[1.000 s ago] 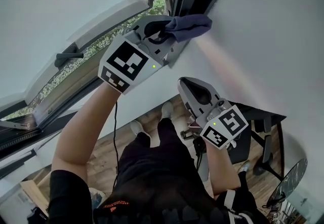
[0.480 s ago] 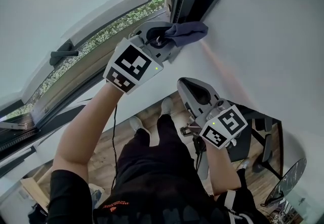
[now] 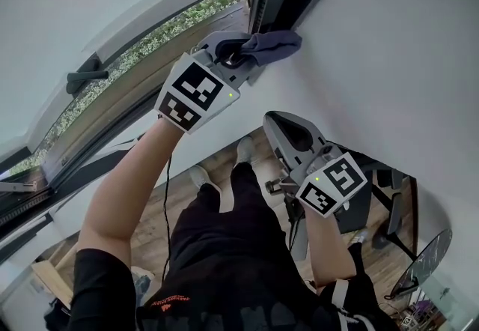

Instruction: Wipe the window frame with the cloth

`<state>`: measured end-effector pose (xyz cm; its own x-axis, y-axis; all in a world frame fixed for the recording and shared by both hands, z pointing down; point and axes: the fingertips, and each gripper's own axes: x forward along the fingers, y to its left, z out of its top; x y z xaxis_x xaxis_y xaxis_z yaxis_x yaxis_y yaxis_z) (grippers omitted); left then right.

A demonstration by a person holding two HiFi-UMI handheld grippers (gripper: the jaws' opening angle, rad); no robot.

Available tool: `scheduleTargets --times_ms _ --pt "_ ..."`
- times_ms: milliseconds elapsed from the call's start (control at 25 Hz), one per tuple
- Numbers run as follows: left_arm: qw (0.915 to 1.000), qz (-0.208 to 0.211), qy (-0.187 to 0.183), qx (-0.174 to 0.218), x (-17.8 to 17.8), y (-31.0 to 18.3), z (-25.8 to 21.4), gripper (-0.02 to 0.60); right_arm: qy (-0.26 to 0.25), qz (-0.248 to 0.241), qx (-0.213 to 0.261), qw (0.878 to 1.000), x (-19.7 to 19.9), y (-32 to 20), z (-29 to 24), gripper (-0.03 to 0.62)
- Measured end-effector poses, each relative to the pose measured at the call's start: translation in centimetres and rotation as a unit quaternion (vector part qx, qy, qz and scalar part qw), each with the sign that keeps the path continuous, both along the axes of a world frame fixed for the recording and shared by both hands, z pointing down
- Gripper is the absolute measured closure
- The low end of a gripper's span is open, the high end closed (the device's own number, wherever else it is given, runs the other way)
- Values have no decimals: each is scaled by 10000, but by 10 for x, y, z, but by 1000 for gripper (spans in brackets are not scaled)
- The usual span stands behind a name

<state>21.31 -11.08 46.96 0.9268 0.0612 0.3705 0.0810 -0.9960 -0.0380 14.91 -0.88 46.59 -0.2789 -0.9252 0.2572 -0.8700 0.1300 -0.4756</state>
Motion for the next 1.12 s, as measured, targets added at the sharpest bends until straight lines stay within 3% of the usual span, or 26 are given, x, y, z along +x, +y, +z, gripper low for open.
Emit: scheduleTargets --times_ms 720,920,1120 --pt "9989 -112 -394 -239 0 -1 22 523 35 1 26 10000 -2 0 -5 594" --pt "9994 -171 -116 -291 -7 -4 -6 522 83 -10 113 9999 -4 -2 -16 594" --pt "9989 -121 423 -133 -16 -5 -72 522 173 -19 285 9994 -6 -9 -35 594"
